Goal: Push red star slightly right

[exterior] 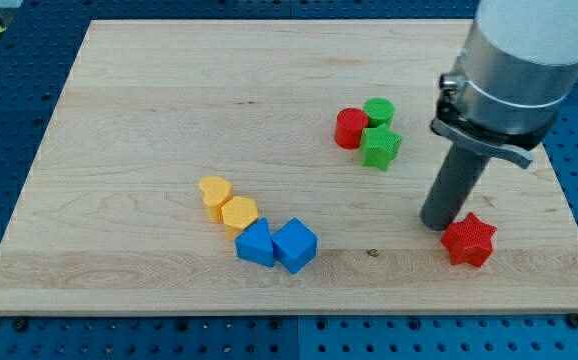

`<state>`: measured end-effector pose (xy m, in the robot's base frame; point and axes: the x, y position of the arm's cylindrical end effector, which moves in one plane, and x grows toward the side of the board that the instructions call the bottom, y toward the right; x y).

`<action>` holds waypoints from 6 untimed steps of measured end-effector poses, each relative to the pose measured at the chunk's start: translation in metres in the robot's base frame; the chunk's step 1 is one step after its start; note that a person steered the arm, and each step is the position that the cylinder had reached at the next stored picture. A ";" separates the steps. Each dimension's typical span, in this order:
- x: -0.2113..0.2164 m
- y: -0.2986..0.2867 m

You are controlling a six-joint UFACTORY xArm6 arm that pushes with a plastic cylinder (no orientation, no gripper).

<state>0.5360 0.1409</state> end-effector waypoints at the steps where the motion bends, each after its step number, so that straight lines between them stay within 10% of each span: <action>1: 0.011 -0.015; 6: 0.030 0.048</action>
